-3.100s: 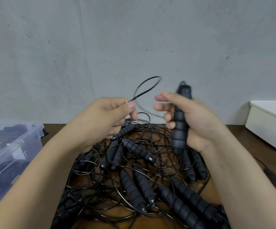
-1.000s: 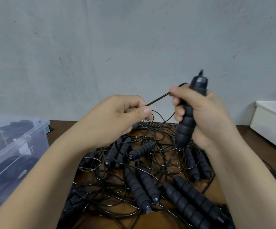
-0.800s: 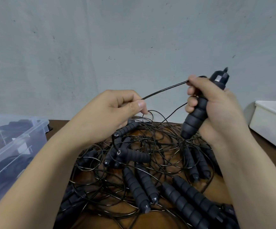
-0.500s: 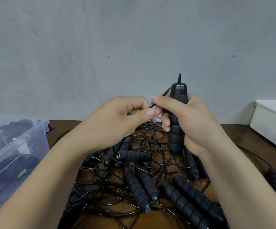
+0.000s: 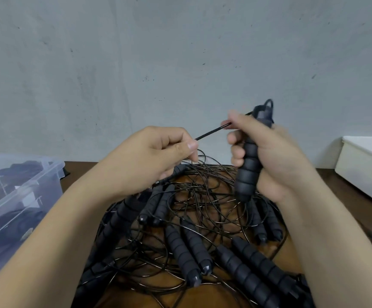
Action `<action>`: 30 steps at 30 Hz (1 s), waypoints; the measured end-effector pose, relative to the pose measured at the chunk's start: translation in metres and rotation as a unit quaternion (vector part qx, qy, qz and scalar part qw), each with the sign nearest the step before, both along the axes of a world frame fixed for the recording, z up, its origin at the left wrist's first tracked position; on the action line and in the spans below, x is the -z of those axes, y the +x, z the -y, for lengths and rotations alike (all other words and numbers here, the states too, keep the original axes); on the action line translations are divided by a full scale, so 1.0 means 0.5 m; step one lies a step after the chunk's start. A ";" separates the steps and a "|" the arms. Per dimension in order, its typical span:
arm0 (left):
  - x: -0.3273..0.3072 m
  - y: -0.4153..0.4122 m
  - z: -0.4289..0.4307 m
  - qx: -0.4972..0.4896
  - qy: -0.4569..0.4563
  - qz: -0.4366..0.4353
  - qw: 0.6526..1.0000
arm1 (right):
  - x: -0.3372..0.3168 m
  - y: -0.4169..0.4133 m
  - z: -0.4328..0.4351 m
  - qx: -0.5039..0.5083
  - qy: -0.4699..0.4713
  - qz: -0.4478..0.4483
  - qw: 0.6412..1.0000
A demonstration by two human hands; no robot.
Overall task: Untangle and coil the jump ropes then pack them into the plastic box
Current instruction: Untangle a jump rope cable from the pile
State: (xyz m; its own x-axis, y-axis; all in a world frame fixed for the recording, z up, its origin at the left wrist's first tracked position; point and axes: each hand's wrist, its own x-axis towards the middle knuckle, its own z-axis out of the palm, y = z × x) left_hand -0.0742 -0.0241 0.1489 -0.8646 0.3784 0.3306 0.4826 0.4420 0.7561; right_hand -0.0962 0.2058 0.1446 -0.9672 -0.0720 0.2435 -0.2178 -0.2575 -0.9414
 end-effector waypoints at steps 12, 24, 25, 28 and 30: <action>0.006 -0.006 -0.006 0.021 0.011 -0.005 1.000 | 0.000 0.014 0.012 0.048 0.020 -0.079 0.996; 0.093 -0.031 -0.010 0.096 -0.007 0.157 0.983 | 0.014 -0.010 -0.018 0.051 -0.060 0.018 0.997; 0.111 -0.031 -0.013 0.073 0.013 0.153 0.985 | 0.023 -0.012 -0.018 0.045 -0.049 0.035 0.997; 0.158 -0.018 -0.011 0.019 0.079 0.158 0.984 | 0.065 -0.006 -0.006 0.018 0.037 0.098 0.994; 0.185 -0.005 -0.012 -0.001 0.141 0.174 0.975 | 0.103 0.002 0.002 -0.031 0.075 0.153 0.985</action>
State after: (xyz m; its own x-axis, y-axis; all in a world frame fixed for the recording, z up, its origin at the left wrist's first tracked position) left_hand -0.0767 -0.0183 0.0564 -0.9435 0.3130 0.1084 0.1749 0.1928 0.9655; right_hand -0.0950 0.2050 0.0932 -0.9862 -0.1467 -0.0764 0.0936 -0.1141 -0.9890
